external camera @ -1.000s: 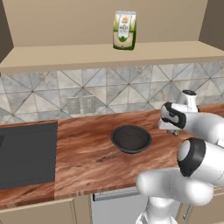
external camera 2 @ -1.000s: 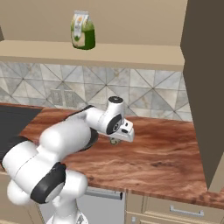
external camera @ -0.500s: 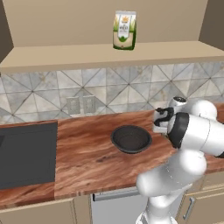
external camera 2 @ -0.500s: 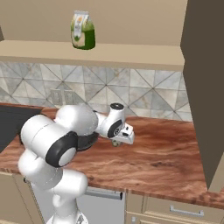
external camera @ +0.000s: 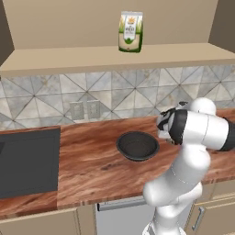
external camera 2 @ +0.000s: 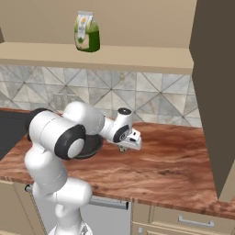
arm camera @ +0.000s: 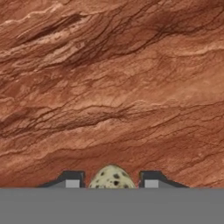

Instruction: Pick the egg and butter from the fridge and place them by the bowl for mixing.

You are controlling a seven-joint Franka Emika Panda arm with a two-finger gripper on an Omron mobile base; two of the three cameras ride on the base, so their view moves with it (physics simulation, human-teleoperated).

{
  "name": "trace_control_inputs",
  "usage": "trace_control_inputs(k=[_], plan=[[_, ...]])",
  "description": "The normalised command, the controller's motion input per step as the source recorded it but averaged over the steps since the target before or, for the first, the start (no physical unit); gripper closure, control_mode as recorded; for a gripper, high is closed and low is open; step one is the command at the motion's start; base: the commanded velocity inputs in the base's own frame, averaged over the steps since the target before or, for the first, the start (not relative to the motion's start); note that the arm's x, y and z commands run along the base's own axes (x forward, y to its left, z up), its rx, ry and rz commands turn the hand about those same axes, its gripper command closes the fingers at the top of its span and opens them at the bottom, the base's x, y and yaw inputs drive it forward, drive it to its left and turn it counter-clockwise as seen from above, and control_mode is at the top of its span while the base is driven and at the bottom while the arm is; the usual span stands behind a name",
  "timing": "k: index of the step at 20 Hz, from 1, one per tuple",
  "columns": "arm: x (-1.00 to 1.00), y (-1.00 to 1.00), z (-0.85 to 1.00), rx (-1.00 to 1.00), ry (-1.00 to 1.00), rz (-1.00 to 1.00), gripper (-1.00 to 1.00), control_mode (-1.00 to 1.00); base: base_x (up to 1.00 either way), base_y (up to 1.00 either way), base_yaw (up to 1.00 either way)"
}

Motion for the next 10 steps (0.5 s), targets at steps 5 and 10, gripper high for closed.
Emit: trace_control_inputs(k=[5,10], plan=[[0.00,0.00,0.01,0.00,0.00,0.01,-1.00,-1.00,0.00,0.00,0.00],[-0.17,0.05,0.35,0.00,-0.01,0.03,-1.00,-1.00,0.00,0.00,0.00]])
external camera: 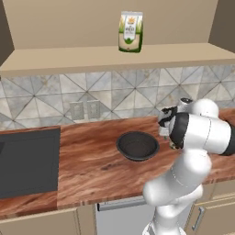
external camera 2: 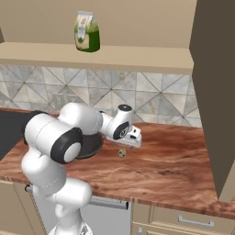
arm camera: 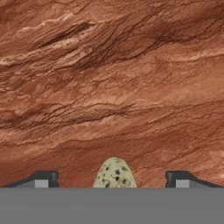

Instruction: Pick the egg and butter from the fridge and place them by the bowl for mixing.

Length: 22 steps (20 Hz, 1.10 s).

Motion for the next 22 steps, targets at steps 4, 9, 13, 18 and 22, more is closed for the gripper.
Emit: trace_control_inputs(k=[4,9,13,18,22], plan=[[-0.81,0.00,0.54,0.00,-0.06,0.01,-1.00,-1.00,0.00,0.00,0.00],[-1.00,0.25,0.50,0.00,0.00,0.01,-1.00,-1.00,0.00,0.00,0.00],[-0.97,0.53,0.43,0.00,-0.02,0.00,-1.00,-1.00,0.00,0.00,0.00],[-0.74,0.43,0.89,0.01,-0.01,0.02,-1.00,-1.00,0.00,0.00,0.00],[-0.85,0.53,1.00,0.00,0.00,0.00,-1.00,-1.00,0.00,0.00,0.00]])
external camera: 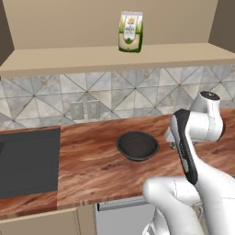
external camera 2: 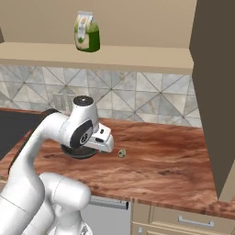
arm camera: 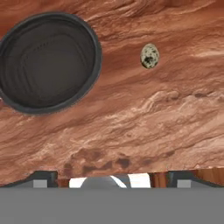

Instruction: Pick the egg and butter from the fridge and place them by the bowl for mixing.

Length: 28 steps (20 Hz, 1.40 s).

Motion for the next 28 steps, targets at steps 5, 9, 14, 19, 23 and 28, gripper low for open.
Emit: trace_control_inputs(k=[5,9,14,19,23,28], plan=[[-0.85,0.59,0.83,0.00,0.00,0.00,-1.00,-1.00,0.00,0.00,0.00],[-0.62,0.31,0.82,0.00,0.00,0.00,-1.00,-1.00,0.00,0.00,0.00],[-0.27,0.07,0.53,0.00,0.00,0.00,-1.00,-1.00,0.00,0.00,0.00],[-0.47,0.12,0.42,-0.01,0.00,0.03,-1.00,-1.00,0.00,0.00,0.00],[-0.27,0.31,0.19,0.00,0.00,0.02,-1.00,-1.00,0.00,0.00,0.00],[-0.12,0.27,0.02,-0.02,0.00,0.02,-1.00,1.00,-0.09,0.01,0.01]])
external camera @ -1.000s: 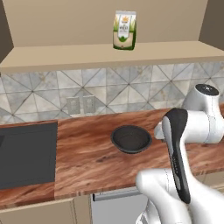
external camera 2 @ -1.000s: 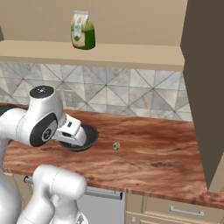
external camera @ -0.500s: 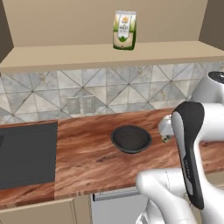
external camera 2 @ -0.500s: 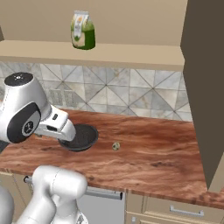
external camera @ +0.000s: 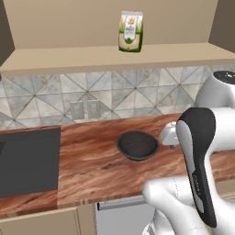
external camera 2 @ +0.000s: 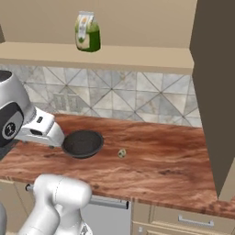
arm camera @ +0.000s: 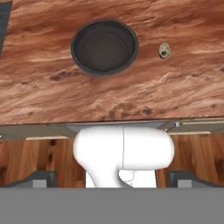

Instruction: Pick the egg and butter from the fridge and place them by the bowl for mixing.

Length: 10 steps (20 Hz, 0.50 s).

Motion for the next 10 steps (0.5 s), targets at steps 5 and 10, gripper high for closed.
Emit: trace_control_inputs(k=[5,10], plan=[[0.00,0.00,0.00,0.00,0.00,0.00,-1.00,1.00,-0.90,0.10,0.09],[0.00,0.00,0.00,0.00,0.00,0.00,-1.00,1.00,-1.00,-0.02,0.47]])
